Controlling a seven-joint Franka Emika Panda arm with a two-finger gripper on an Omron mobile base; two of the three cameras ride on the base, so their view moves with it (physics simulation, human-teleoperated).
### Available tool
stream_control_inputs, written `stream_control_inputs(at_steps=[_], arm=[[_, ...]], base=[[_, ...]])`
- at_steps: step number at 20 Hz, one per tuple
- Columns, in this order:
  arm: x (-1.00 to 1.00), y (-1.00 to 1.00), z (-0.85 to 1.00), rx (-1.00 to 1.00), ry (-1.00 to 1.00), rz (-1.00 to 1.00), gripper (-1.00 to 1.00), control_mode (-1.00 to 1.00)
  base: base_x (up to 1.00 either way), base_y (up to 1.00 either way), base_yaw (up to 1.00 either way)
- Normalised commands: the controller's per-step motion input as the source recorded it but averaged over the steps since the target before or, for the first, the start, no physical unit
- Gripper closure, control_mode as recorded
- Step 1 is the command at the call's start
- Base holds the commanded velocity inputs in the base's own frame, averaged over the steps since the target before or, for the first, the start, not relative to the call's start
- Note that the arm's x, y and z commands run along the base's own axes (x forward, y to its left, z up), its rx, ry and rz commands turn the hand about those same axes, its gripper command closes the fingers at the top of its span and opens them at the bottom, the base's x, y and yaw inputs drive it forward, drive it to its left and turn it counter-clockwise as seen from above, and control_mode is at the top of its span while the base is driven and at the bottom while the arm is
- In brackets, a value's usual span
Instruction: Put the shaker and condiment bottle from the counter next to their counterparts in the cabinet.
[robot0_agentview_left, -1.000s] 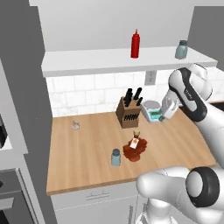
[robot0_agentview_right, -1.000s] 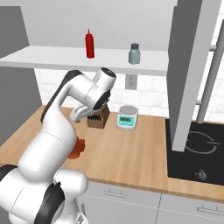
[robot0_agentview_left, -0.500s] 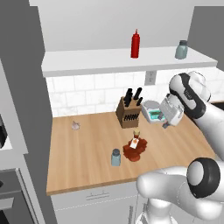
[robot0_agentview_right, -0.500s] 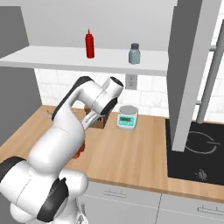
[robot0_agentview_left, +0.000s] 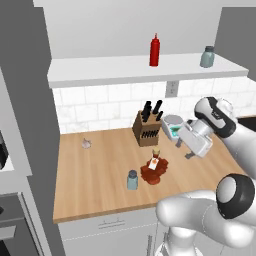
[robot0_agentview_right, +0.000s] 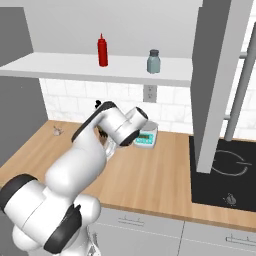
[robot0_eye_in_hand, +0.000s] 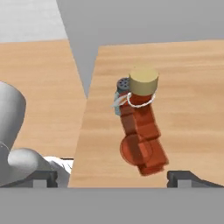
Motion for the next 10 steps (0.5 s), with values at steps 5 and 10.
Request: stream_control_inputs(at_steps=[5,10], arm=[[0.00,0.04,-0.25,0.12,0.00,0.01,-1.00,-1.00],[0.04,0.08,-0.20,0.09,0.00,0.00,-1.00,-1.00]], base=[[0.00,0.00,0.00],[0.00,0.00,0.00]])
